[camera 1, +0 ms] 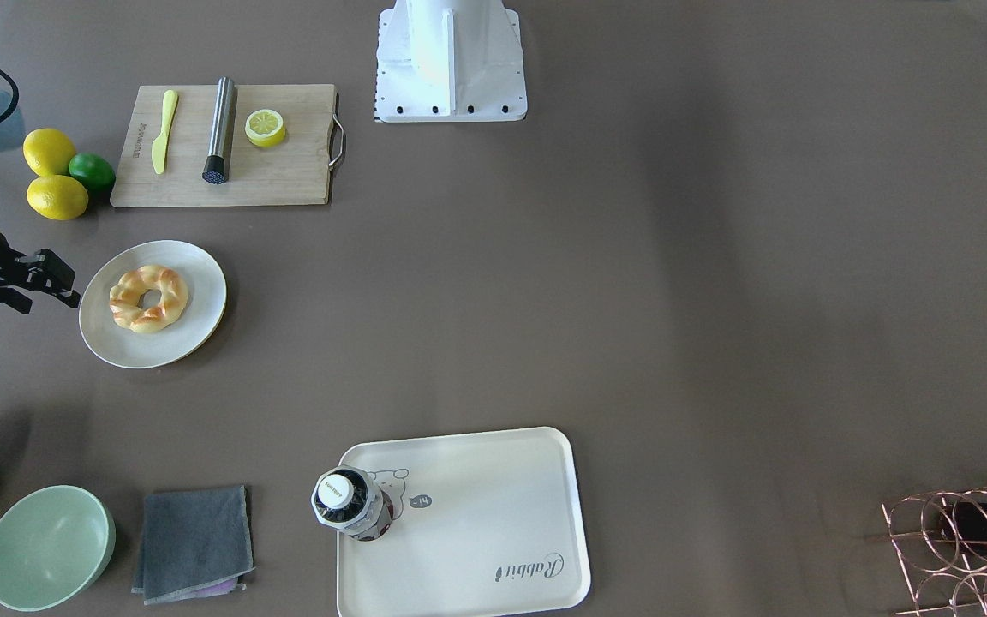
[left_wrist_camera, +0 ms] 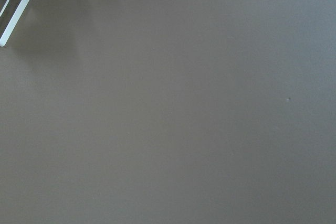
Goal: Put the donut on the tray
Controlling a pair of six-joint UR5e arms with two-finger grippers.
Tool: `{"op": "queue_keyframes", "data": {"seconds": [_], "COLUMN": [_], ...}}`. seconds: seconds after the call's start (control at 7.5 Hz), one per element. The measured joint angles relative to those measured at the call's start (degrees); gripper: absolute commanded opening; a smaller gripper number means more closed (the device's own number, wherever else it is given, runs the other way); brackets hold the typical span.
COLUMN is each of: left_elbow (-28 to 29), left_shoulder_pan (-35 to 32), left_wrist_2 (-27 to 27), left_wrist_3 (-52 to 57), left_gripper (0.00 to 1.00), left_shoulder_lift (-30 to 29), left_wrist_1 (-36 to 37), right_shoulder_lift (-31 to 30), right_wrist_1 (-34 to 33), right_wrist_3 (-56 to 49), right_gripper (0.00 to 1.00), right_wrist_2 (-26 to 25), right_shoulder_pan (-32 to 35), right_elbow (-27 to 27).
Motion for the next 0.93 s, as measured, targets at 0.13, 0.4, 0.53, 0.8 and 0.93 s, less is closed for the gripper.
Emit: {"op": "queue_keyframes", "data": {"seconds": [0.13,0.4,0.53,0.8,0.93], "left_elbow": [-0.02,-0.15,-0.15,-0.25,-0.25], "left_shoulder_pan": [-0.03,-0.18,-0.43,-1.27,-1.49], "left_wrist_2": [-0.03,-0.09,-0.51,-1.79,-2.02], "left_wrist_3": [0.0,0.0,0.0,0.04,0.06], "left_gripper": [0.97,0.97,0.97,0.97,0.97], "left_shoulder_lift": [0.03,0.12,0.14,0.21,0.2], "left_wrist_1": [0.0,-0.04,-0.07,-0.09,-0.09], "right_shoulder_lift": [0.9,2.81,3.29,3.44,3.42], "right_wrist_1": [0.29,0.44,0.45,0.47,0.5], "right_wrist_3": [0.34,0.59,0.62,0.65,0.73], "right_gripper": [0.68,0.53,0.45,0.02,0.0], "right_wrist_2": [-0.15,-0.27,-0.28,-0.29,-0.29], "right_shoulder_pan": [-0.99,-2.06,-2.28,-2.4,-2.42], "right_elbow": [-0.99,-3.07,-3.67,-4.22,-4.43]}}
